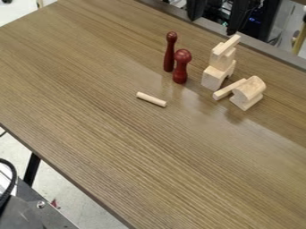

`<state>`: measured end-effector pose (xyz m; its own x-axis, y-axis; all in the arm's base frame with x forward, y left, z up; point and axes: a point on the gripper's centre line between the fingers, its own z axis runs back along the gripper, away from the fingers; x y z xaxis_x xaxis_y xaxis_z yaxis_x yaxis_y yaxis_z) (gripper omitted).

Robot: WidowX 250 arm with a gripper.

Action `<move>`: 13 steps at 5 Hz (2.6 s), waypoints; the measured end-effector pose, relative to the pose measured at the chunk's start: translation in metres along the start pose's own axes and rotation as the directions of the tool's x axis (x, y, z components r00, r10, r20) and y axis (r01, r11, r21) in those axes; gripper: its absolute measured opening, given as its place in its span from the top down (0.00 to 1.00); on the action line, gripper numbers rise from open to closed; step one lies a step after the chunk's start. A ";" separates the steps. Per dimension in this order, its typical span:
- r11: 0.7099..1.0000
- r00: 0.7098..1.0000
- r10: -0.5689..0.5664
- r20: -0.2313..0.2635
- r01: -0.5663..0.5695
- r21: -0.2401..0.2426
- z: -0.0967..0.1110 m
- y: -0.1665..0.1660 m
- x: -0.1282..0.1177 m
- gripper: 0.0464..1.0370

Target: Take the rectangle and put it on the left

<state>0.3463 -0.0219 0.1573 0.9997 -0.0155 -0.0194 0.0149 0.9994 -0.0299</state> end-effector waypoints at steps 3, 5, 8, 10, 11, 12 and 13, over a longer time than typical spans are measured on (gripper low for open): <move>0.999 0.996 -0.042 -0.075 0.042 -0.005 -0.037 -0.005 -0.007 0.04; 0.993 0.994 -0.099 -0.046 0.097 -0.061 -0.047 -0.035 0.000 0.04; 0.989 0.991 -0.093 0.094 0.103 -0.107 -0.063 -0.051 0.034 0.04; 0.989 0.989 -0.102 0.107 0.112 -0.093 -0.076 -0.051 0.046 0.04; 0.989 0.990 -0.110 0.089 0.118 -0.090 -0.088 -0.050 0.047 0.04; 0.988 0.989 -0.125 0.079 0.132 -0.084 -0.099 -0.053 0.049 0.04; 0.988 0.990 -0.135 0.048 0.138 -0.075 -0.118 -0.054 0.050 0.04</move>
<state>0.3934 -0.0805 0.0402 0.9884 -0.1486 0.0324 0.1512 0.9827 -0.1072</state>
